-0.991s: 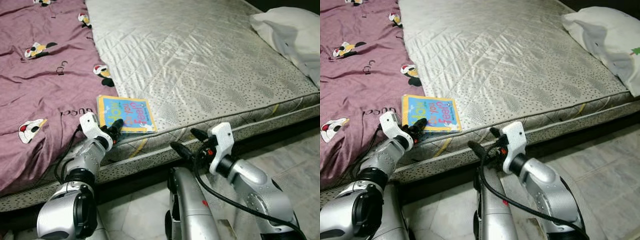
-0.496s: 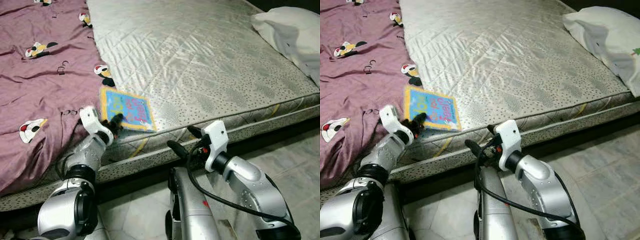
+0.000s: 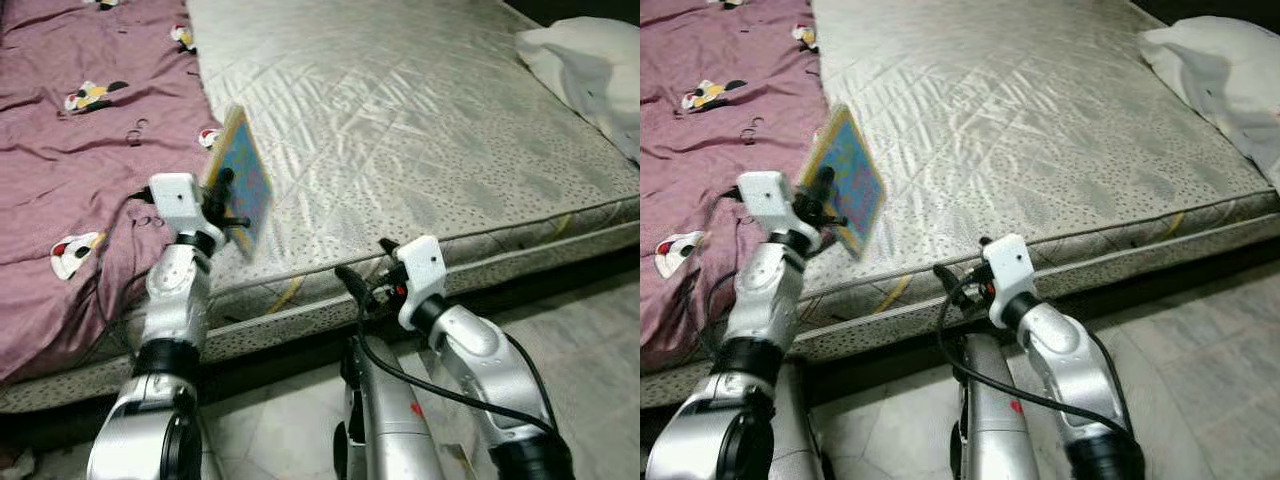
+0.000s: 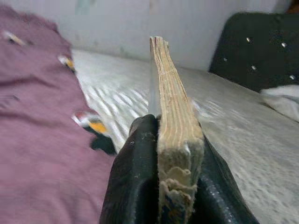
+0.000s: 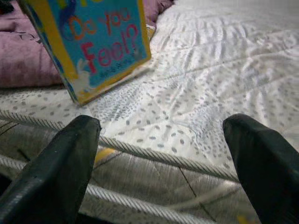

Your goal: Clean up the room

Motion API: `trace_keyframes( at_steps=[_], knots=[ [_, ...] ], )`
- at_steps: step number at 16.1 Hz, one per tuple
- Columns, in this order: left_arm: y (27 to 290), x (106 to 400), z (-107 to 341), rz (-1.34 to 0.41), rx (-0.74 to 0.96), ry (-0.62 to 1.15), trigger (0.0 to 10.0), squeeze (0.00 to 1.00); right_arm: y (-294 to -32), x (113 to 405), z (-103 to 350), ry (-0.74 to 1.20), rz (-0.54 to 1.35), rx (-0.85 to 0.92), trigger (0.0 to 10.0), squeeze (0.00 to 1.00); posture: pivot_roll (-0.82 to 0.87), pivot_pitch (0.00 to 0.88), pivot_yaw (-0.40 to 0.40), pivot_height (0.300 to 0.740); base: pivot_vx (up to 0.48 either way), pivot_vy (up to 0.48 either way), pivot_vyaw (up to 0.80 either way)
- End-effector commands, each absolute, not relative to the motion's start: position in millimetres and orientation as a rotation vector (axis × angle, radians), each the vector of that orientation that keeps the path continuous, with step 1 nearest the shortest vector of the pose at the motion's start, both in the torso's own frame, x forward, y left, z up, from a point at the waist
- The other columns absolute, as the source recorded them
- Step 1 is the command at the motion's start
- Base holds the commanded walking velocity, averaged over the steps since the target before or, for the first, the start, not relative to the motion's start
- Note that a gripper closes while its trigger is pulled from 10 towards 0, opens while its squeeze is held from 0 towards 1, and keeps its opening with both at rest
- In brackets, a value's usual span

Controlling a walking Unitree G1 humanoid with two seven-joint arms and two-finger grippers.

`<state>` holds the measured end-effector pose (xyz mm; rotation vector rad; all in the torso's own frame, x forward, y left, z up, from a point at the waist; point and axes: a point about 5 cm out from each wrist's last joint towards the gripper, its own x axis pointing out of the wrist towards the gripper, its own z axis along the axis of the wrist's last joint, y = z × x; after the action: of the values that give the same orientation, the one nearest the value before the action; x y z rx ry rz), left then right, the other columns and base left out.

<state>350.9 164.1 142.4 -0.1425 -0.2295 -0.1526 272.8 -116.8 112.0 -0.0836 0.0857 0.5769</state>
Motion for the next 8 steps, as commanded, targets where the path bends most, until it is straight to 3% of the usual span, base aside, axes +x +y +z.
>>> trace_keyframes(
  at_steps=[1,8],
  knots=[
    [165,349,165,-0.151,-0.078,-0.344,0.0,0.00,-121,276,112,0.073,0.540,-0.098,10.0,0.00,-0.07,0.000,-0.057,0.489,0.000,0.000,0.00],
    [173,302,210,-0.113,0.219,-0.560,0.0,0.00,-118,288,107,0.019,0.378,0.010,10.0,0.00,0.00,0.000,-0.030,0.489,0.000,0.000,0.00]
  ],
)
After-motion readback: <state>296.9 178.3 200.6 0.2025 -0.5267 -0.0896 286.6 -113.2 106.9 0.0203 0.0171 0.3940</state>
